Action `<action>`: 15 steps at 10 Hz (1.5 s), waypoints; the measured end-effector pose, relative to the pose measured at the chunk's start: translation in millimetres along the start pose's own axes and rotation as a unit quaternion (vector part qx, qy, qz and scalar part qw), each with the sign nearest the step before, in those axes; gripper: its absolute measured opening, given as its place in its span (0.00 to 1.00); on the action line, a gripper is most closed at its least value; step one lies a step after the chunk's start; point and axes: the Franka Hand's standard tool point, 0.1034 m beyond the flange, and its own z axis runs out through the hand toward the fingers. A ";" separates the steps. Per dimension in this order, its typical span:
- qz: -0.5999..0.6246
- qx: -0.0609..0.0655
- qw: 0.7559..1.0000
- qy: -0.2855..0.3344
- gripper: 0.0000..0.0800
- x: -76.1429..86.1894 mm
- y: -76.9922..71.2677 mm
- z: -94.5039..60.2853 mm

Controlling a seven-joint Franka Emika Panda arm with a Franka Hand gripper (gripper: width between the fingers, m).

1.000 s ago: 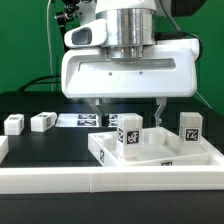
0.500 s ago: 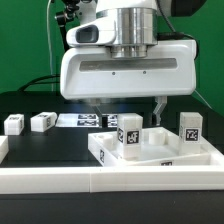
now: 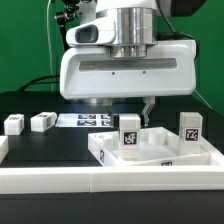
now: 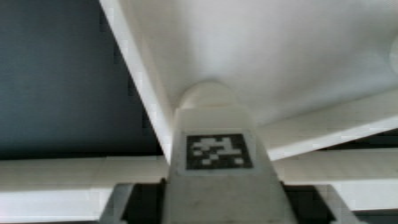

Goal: Assemble square table

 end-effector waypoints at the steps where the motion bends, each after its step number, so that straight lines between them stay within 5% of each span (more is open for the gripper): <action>1: 0.038 0.000 0.999 0.000 0.36 0.1 -0.1 0.0; 6: 0.284 0.004 0.959 0.008 0.36 -0.7 0.1 0.5; 9: 0.432 0.006 0.902 0.021 0.36 -2.4 -1.8 1.3; 12: 0.579 0.007 0.815 0.016 0.36 -3.8 -7.7 1.3; 15: 0.622 0.009 0.783 0.017 0.36 -3.1 -8.1 1.7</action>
Offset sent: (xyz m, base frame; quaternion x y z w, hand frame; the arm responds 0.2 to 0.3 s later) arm -0.0135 -0.0050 -0.0027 0.0089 -0.0036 0.2738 0.9617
